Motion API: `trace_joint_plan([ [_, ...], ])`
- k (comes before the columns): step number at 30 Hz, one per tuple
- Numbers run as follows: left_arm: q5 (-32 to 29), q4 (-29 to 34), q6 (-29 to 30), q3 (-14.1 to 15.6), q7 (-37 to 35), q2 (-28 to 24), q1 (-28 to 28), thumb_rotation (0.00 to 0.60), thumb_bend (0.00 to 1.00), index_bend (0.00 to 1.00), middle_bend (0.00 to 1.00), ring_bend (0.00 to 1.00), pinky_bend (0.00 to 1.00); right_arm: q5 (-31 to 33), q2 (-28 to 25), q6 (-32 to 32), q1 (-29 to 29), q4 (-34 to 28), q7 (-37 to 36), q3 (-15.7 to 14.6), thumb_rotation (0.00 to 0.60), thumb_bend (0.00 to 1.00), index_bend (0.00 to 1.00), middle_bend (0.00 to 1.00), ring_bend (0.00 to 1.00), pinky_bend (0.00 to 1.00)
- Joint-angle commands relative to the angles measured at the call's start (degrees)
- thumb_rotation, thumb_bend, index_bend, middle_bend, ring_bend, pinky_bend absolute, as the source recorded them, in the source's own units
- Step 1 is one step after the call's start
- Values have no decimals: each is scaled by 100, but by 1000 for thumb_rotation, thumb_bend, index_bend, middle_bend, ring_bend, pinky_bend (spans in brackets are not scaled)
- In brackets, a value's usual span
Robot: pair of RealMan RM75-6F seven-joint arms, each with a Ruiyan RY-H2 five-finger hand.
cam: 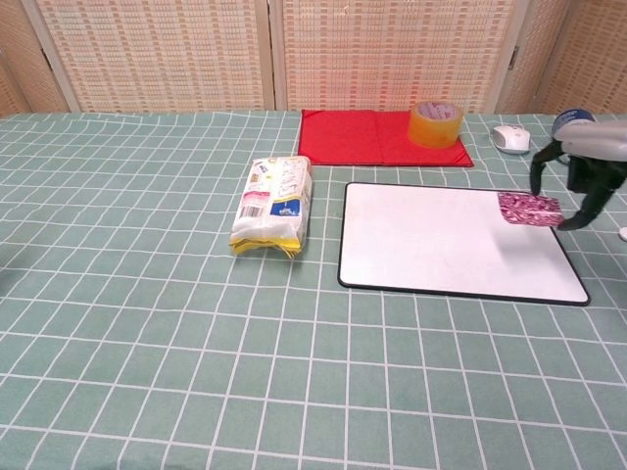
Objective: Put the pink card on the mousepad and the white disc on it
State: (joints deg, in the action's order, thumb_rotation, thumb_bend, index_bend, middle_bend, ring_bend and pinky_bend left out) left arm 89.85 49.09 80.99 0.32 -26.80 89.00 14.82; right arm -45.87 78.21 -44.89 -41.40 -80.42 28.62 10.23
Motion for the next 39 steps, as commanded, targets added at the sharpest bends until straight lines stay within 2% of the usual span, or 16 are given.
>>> trace_joint_plan([
  [1, -8, -17, 1, -10, -28, -3, 2, 600, 277, 4, 0, 0, 126, 694, 422, 176, -537, 206, 544, 147, 600, 173, 439, 1000, 1000, 1000],
  [6, -31, -38, -20, -18, -56, -4, -4, 600, 277, 3, 0, 0, 126, 1137, 649, 129, -877, 276, 826, 157, 600, 173, 436, 1000, 1000, 1000],
  [10, 10, -38, 34, -4, -134, -31, -7, 600, 278, 4, 0, 0, 125, 1618, 1088, 155, -1218, 714, 1110, 63, 600, 171, 423, 1000, 1000, 1000],
  [15, 12, -53, 50, -9, -227, -34, -10, 600, 278, 4, 0, 0, 125, 1983, 1250, 227, -1389, 1000, 1256, -92, 600, 7, 344, 1000, 1000, 1000],
  [18, 28, -55, 34, 7, -238, -31, -2, 600, 277, 4, 0, 0, 125, 2122, 1235, 220, -1430, 1000, 1275, -148, 600, 0, 308, 1000, 1000, 1000],
  [22, 31, -59, 20, 14, -242, -30, 1, 600, 278, 3, 0, 0, 125, 2091, 974, -11, -1385, 673, 1221, -175, 600, 0, 292, 1000, 1000, 1000],
  [26, 30, -34, 9, 21, -258, -35, -2, 600, 278, 4, 0, 0, 125, 1849, 301, -527, -1109, 95, 1061, -232, 600, 0, 326, 1000, 1000, 1000],
  [29, 39, -14, -23, 39, -245, -35, 5, 600, 278, 4, 0, 0, 126, 1856, -90, -620, -885, 67, 944, -343, 600, 12, 368, 1000, 1000, 1000],
  [33, 44, 20, -45, 44, -198, -33, 17, 600, 278, 4, 0, 0, 125, 2073, -207, -151, -601, 772, 681, -553, 600, 115, 436, 1000, 1000, 1000],
  [39, 69, 48, -65, 68, -145, -29, 29, 600, 278, 4, 0, 0, 126, 1899, 266, 552, -302, 2076, 188, -700, 600, 178, 491, 1000, 1000, 1000],
])
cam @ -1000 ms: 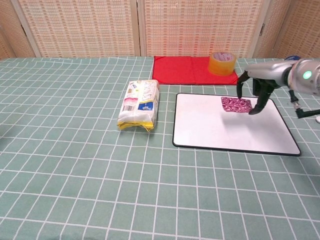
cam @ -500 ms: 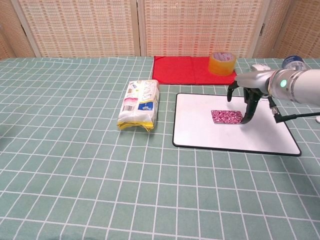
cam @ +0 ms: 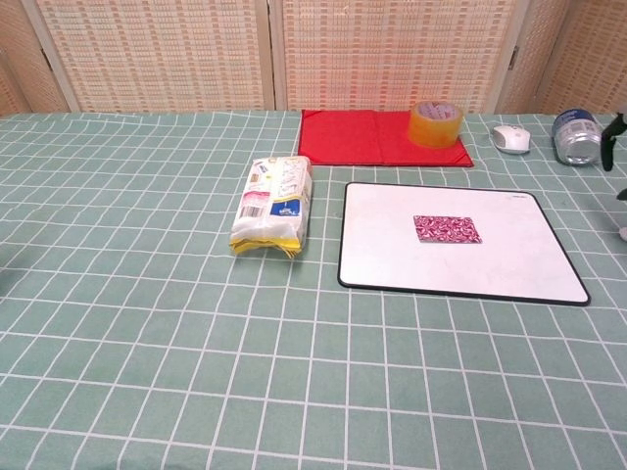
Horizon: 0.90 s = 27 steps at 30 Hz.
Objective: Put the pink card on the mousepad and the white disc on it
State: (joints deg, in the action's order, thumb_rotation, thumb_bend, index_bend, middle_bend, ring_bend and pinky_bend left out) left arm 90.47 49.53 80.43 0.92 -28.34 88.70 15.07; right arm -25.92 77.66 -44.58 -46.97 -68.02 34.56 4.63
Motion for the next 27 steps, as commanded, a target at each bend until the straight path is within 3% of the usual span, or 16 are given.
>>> trace_joint_plan([
  [1, 9, 7, -20, 14, 19, 2, 7, 600, 277, 4, 0, 0, 126, -159, 390, 603, 283, 989, -479, -141, 600, 182, 500, 1000, 1000, 1000],
  [11, -20, 6, -79, 7, -17, -10, 18, 600, 277, 3, 0, 0, 126, -634, 932, 1239, 445, 1944, -1055, -44, 600, 199, 489, 1000, 1000, 1000],
  [17, -16, 22, -65, 6, -123, -23, 18, 600, 277, 4, 0, 0, 126, -817, 1006, 1281, 460, 2038, -1205, 44, 600, 266, 491, 1000, 1000, 1000],
  [27, -13, -5, -64, 7, -128, -15, 22, 600, 278, 2, 0, 0, 126, -927, 937, 1297, 497, 1975, -1233, 92, 600, 293, 489, 1000, 1000, 1000],
])
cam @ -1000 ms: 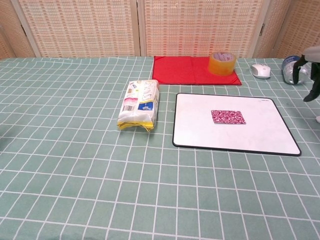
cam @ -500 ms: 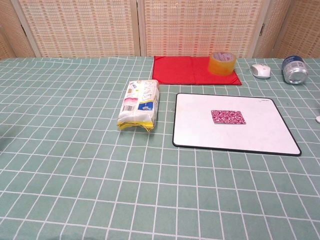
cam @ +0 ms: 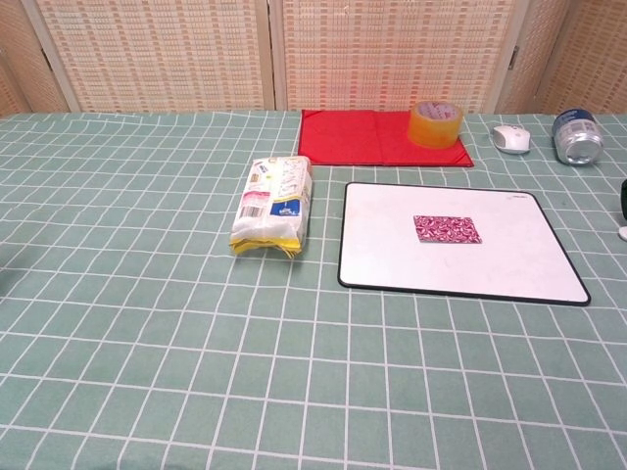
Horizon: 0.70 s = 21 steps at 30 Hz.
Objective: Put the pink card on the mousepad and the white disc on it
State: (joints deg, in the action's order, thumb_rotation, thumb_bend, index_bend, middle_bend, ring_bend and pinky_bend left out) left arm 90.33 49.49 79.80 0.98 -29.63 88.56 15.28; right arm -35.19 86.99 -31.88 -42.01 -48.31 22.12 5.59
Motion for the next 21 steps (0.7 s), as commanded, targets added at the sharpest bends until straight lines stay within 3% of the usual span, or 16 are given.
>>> trace_joint_plan([
  [1, 5, -3, -4, 5, 4, 0, 2, 600, 278, 2, 0, 0, 126, 1, 13, 42, -1, 13, 20, -9, 600, 294, 486, 1000, 1000, 1000],
  [21, 26, -30, -17, 23, -94, -3, 22, 600, 277, 2, 0, 0, 126, 308, 69, 199, -77, 111, 269, -67, 600, 302, 471, 1000, 1000, 1000],
])
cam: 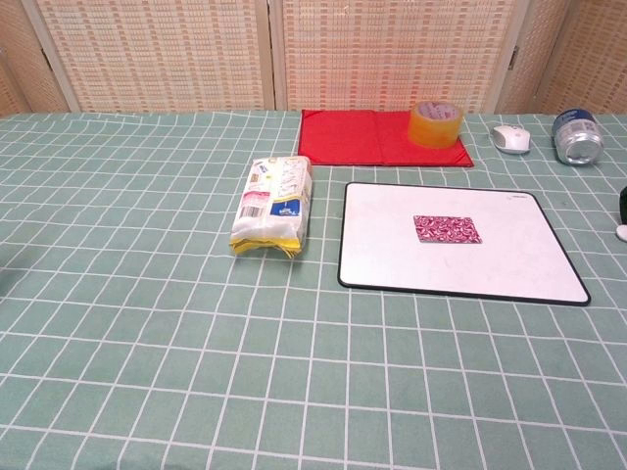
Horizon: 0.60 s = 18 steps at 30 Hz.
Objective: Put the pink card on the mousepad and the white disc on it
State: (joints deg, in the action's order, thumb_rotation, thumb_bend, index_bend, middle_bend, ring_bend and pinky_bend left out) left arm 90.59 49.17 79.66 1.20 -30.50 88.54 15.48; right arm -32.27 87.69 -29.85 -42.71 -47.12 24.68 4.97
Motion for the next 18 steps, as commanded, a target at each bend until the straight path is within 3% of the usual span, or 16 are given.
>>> trace_joint_plan([
  [1, -1, 3, -11, 3, -19, -4, 3, 600, 277, 2, 0, 0, 126, 26, -3, -8, -10, -13, 23, -8, 600, 302, 470, 1000, 1000, 1000],
  [18, -3, 11, -45, 13, -57, -17, 15, 600, 278, 2, 0, 0, 126, 134, 7, 29, -81, -52, 71, -39, 600, 303, 450, 1000, 1000, 1000],
])
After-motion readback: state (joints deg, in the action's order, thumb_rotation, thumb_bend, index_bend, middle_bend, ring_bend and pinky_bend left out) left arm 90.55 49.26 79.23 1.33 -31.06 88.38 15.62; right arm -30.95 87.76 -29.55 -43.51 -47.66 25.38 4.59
